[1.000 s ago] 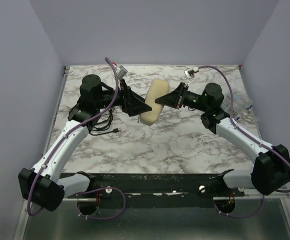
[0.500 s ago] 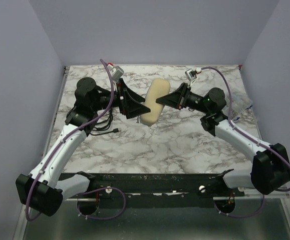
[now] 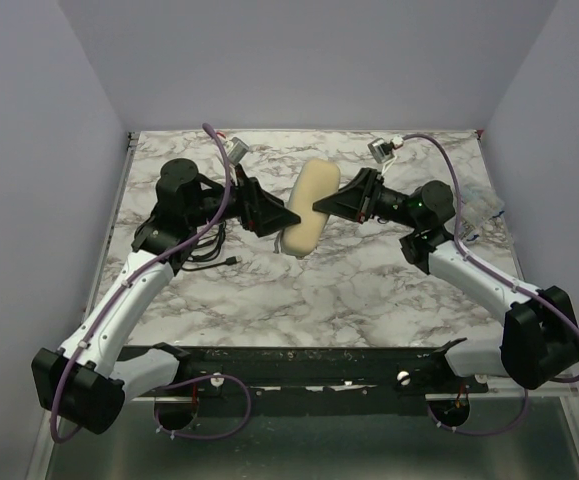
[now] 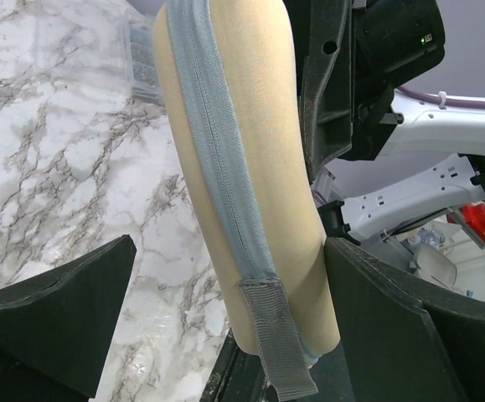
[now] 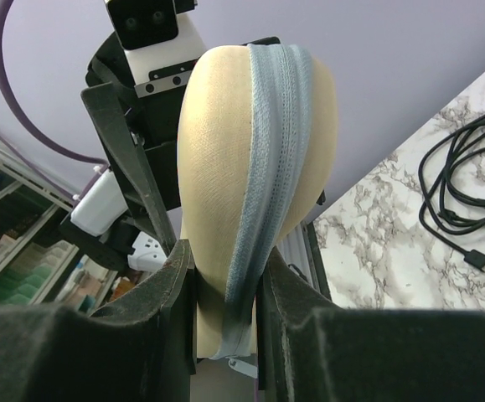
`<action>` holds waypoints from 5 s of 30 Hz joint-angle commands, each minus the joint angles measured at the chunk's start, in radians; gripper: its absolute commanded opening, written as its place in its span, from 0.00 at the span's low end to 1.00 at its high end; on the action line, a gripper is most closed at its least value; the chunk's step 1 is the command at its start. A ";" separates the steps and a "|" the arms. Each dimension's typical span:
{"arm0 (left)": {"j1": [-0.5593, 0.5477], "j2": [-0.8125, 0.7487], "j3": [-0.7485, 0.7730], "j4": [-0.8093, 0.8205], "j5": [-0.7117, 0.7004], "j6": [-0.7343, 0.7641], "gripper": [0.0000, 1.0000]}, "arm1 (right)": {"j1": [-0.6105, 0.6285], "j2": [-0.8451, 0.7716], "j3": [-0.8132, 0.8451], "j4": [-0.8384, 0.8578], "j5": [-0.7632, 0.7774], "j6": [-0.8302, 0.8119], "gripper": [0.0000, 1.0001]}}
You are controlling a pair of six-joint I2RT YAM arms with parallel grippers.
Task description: Open the umbrella
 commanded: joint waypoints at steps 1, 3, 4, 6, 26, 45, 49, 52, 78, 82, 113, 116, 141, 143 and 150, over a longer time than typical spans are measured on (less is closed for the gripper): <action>0.007 0.021 -0.017 0.032 0.063 -0.011 0.98 | 0.007 -0.034 0.002 0.168 0.000 0.050 0.01; 0.007 0.028 -0.019 0.060 0.108 -0.029 0.98 | 0.008 -0.022 0.011 0.183 0.020 0.047 0.01; 0.008 0.029 -0.019 0.070 0.119 -0.033 0.98 | 0.008 -0.015 0.018 0.187 0.032 0.045 0.01; 0.007 0.028 -0.022 0.077 0.126 -0.037 0.98 | 0.007 0.001 0.027 0.206 0.053 0.044 0.01; -0.009 0.074 -0.023 0.101 0.190 -0.053 0.57 | 0.008 0.101 0.038 0.310 0.112 0.056 0.01; -0.010 0.089 0.059 -0.082 0.096 -0.028 0.00 | 0.008 -0.169 0.040 -0.603 0.306 -0.573 0.97; -0.011 0.096 0.085 -0.177 -0.022 -0.011 0.00 | 0.010 -0.265 -0.035 -0.660 0.376 -0.679 0.97; -0.010 0.082 0.098 -0.259 -0.183 -0.003 0.00 | 0.042 -0.339 -0.110 -0.647 0.494 -0.753 0.97; 0.091 0.214 -0.040 0.373 0.350 -0.449 0.00 | 0.394 -0.299 -0.305 -0.331 0.853 -1.054 0.89; 0.096 0.203 -0.004 0.186 0.289 -0.325 0.00 | 0.401 -0.294 -0.306 -0.315 0.853 -1.074 0.89; 0.058 0.175 0.093 -0.132 0.134 -0.070 0.00 | 0.418 -0.121 -0.265 -0.096 0.821 -1.143 0.49; 0.057 0.176 0.092 -0.132 0.134 -0.073 0.00 | 0.420 -0.115 -0.262 -0.096 0.815 -1.141 0.46; 0.057 0.202 0.111 -0.189 0.101 -0.045 0.00 | 0.435 -0.112 -0.230 -0.203 0.802 -1.150 0.01; 0.057 0.202 0.113 -0.191 0.100 -0.042 0.00 | 0.434 -0.123 -0.239 -0.205 0.832 -1.140 0.01; 0.054 0.206 0.115 -0.200 0.097 -0.037 0.00 | 0.434 -0.136 -0.252 -0.243 0.970 -1.134 0.01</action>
